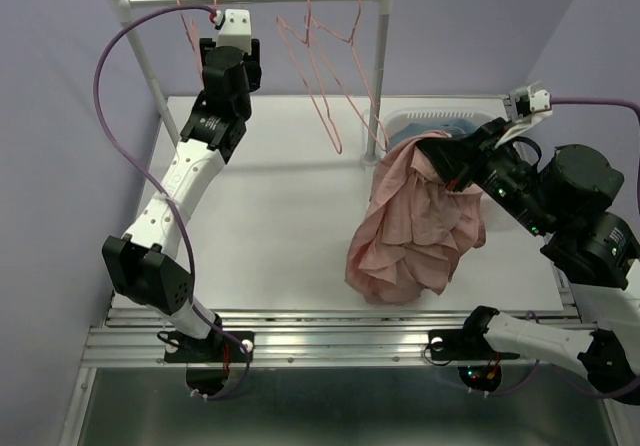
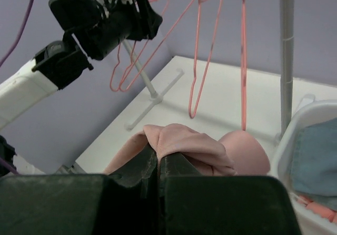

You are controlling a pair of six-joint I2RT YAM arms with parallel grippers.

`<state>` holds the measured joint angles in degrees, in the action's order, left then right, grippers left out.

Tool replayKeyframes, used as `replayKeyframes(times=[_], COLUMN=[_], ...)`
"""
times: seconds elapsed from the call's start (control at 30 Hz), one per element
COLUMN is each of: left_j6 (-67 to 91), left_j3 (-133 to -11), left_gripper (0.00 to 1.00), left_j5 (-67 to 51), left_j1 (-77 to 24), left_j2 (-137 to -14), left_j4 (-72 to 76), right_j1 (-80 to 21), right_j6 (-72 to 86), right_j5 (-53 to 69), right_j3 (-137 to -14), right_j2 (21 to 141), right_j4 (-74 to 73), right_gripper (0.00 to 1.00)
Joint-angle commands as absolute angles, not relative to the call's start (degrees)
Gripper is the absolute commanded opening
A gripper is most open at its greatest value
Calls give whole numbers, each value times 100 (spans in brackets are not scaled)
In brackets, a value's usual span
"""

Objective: Remove the skirt from the hanger

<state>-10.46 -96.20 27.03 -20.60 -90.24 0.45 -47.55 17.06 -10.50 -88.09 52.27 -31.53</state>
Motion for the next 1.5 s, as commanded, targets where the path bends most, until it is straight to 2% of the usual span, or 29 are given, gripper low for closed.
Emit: replayKeyframes(times=[0.0,0.03,0.1,0.13,0.27,0.4,0.57,0.8,0.97,1.1,1.17,1.4,1.47], left_j6=[-853,-818,-747,-660,-317,148,641,1221,1695,2169,2495,2724,2742], left_j3=[-9563,-9545,-9475,-9449,-9361,-9229,-9141,-8869,-8325,-7798,-7604,-6874,-6821], left_gripper=[68,72,90,99,99,99,99,99,99,99,99,99,99], left_j5=[2523,2470,2286,2233,1952,1714,1503,1468,1258,1300,1406,1450,1616], left_j1=[-2039,-2039,-2030,-2039,-2057,-2100,-2180,-2268,-2294,-2311,-2311,-2312,-2312], left_j2=[-8491,-8360,-8209,-8052,-7682,-7174,-6812,-6268,-5784,-5345,-5072,-4264,-4193], left_j4=[62,27,9,-191,-430,-580,-755,-1116,-1266,-1555,-1845,-2381,-2592], right_j1=[-4755,-4755,-4755,-4755,-4755,-4755,-4755,-4755,-4650,-3896,-3184,-1646,-1512], right_j6=[1390,1319,1117,1012,458,-400,-1580,-3531,-4472,-4160,-3912,-2350,-2067], right_j5=[-1748,-1888,-2388,-3008,-4241,-4956,-5702,-5767,-5616,-5301,-5134,-4264,-3914], right_j3=[-9552,-9823,-10106,-10412,-11168,-12143,-12849,-12717,-13805,-13957,-13835,-12535,-11879], right_j2=[5562,5650,5861,6115,6721,7259,7751,7962,8788,9210,9298,9466,9370], right_j4=[-2962,-3014,-3093,-3181,-3217,-3182,-2384,-274,-88,-70,-70,-62,-70], right_gripper=[1,1,1,1,1,1,1,1,1,1,1,1,1])
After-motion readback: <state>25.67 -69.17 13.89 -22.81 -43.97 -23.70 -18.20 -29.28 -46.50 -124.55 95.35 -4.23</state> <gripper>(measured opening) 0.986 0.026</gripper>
